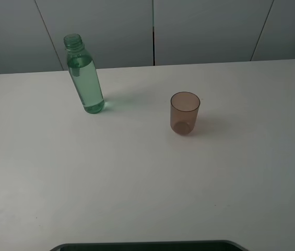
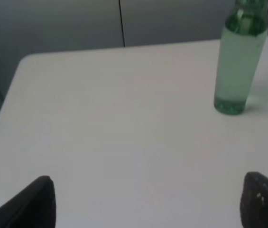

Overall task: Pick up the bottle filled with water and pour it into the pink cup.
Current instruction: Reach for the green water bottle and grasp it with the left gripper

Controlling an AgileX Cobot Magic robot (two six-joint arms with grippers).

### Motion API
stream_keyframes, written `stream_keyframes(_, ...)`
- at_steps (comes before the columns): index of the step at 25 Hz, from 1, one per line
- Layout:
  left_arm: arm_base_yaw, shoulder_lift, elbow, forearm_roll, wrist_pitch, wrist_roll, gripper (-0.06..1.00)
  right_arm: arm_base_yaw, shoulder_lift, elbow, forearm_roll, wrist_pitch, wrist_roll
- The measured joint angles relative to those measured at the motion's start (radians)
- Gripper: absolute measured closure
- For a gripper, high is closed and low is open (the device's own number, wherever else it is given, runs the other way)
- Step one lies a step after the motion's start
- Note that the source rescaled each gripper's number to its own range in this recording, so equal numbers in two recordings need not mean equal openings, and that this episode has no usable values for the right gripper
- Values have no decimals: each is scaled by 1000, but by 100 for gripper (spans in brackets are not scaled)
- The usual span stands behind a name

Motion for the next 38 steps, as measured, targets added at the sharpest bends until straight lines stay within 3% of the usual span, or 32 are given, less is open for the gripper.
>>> stream_keyframes(3, 0, 2, -7, 0, -135, 25, -6, 0, 0, 0, 0, 0, 0)
stream_keyframes(8, 0, 80, -9, 0, -446, 32, -6, 0, 0, 0, 0, 0, 0)
stream_keyframes(17, 0, 435, 4, 0, -953, 30, -6, 0, 0, 0, 0, 0, 0)
stream_keyframes(21, 0, 588, 94, 26, -1236, -51, -6, 0, 0, 0, 0, 0, 0)
stream_keyframes(27, 0, 792, 316, 199, -1678, -250, -6, 0, 0, 0, 0, 0, 0)
stream_keyframes(32, 0, 947, 396, 243, -1776, -231, -6, 0, 0, 0, 0, 0, 0)
stream_keyframes(38, 0, 1088, 440, 302, -1967, -209, -6, 0, 0, 0, 0, 0, 0)
